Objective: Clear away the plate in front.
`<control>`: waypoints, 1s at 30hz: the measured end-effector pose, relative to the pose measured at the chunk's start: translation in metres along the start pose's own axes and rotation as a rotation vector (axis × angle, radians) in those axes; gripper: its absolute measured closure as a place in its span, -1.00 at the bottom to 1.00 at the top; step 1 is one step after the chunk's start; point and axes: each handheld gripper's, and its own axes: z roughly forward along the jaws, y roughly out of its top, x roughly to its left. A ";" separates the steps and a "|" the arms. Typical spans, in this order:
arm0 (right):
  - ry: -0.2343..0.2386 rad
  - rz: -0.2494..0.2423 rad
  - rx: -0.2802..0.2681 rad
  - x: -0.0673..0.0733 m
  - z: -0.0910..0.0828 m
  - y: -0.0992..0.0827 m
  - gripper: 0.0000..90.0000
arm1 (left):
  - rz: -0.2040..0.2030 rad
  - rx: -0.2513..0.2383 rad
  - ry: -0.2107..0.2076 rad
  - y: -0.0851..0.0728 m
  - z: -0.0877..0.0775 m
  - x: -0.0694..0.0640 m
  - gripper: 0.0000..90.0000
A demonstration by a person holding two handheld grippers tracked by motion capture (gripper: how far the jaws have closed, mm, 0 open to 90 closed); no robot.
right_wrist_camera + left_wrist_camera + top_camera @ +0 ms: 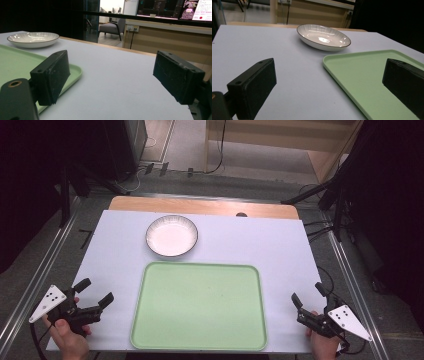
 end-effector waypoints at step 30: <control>-0.008 -0.015 0.007 0.001 0.001 0.000 -0.68 | -0.004 0.012 -0.025 0.042 0.033 -0.015 -1.00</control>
